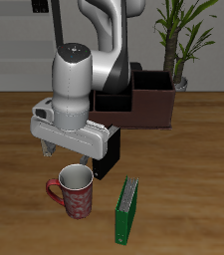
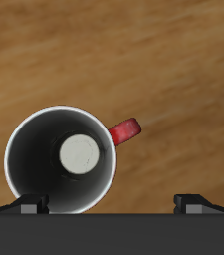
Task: Place the red mug into the back desk caddy's right compartment and place the green book into the back desk caddy's back compartment
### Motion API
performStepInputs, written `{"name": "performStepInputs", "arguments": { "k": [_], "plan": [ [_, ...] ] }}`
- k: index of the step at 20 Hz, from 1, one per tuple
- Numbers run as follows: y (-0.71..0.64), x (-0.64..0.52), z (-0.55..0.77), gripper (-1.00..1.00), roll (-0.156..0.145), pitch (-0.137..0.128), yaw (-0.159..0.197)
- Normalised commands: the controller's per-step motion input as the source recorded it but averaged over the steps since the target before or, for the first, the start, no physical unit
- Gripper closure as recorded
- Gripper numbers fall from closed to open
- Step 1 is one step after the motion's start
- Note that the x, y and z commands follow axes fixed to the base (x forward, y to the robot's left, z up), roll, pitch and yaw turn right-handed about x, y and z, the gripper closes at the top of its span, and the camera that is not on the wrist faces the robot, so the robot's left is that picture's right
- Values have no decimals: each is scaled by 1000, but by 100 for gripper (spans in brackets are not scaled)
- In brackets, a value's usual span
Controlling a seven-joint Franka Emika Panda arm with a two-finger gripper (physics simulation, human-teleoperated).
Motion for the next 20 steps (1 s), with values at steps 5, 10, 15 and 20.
{"name": "performStepInputs", "arguments": {
  "k": [5,10,15,20],
  "plan": [
    [-133,1,-177,-100,3,-4,-29],
    [1,3,-172,-100,-8,21,-10],
    [44,1,-332,-100,6,35,-17],
    [-38,3,-278,100,-32,38,-18]
  ]
}}
